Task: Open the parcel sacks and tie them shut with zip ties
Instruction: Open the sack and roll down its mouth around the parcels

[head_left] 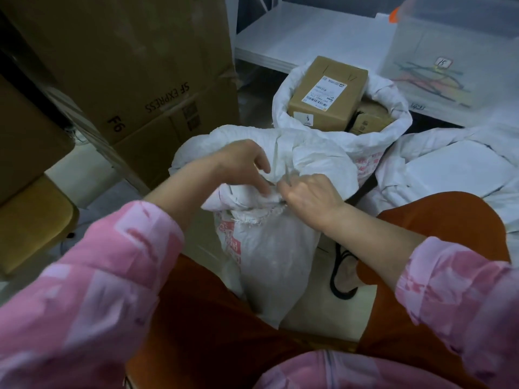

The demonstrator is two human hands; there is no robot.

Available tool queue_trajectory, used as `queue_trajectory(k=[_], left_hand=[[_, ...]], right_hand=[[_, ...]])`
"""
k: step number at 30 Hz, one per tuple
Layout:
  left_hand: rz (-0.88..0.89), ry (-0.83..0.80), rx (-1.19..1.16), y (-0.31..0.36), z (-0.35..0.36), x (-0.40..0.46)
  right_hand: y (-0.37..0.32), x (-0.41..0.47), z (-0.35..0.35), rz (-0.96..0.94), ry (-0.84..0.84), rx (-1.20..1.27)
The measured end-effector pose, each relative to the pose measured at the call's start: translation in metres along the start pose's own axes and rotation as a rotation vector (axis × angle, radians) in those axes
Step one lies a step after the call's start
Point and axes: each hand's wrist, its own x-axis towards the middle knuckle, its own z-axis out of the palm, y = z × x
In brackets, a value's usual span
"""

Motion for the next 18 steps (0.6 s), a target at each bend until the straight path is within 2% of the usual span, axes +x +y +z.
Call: queue_trajectory(k=[3,5,7,10,11,12,15,18], left_hand=[[-0.094,-0.214,0.027,-0.007,0.008,0.009],[-0.097,-0.242,0.137,-0.006,0.022,0.013],[-0.045,-0.218,0.268,-0.005,0.034,0.015],[0.022,-0.102,0.525,-0.005,0.047,0.007],[0.027,-0.045,0.6,-0.006,0.052,0.003],[0.041,0.019,0.643,-0.007,0.057,-0.001],[0.101,0.148,0.674,-0.01,0.067,-0.008],[0.175,0.27,0.665,-0.017,0.075,-0.011]], right_hand=[[-0.004,-0.003,0.002,-0.026,0.18,0.029],[-0.009,-0.004,-0.002,-0.036,0.177,0.062],[-0.013,-0.006,-0.003,-0.069,0.042,0.167],[0.003,0.005,-0.017,0.032,-0.417,0.574],[0.01,0.009,-0.023,0.056,-0.503,0.654],[0.016,0.012,-0.029,0.058,-0.522,0.628],[0.021,0.018,-0.033,-0.018,-0.513,0.266],[0.009,0.016,-0.022,-0.095,-0.456,0.077]])
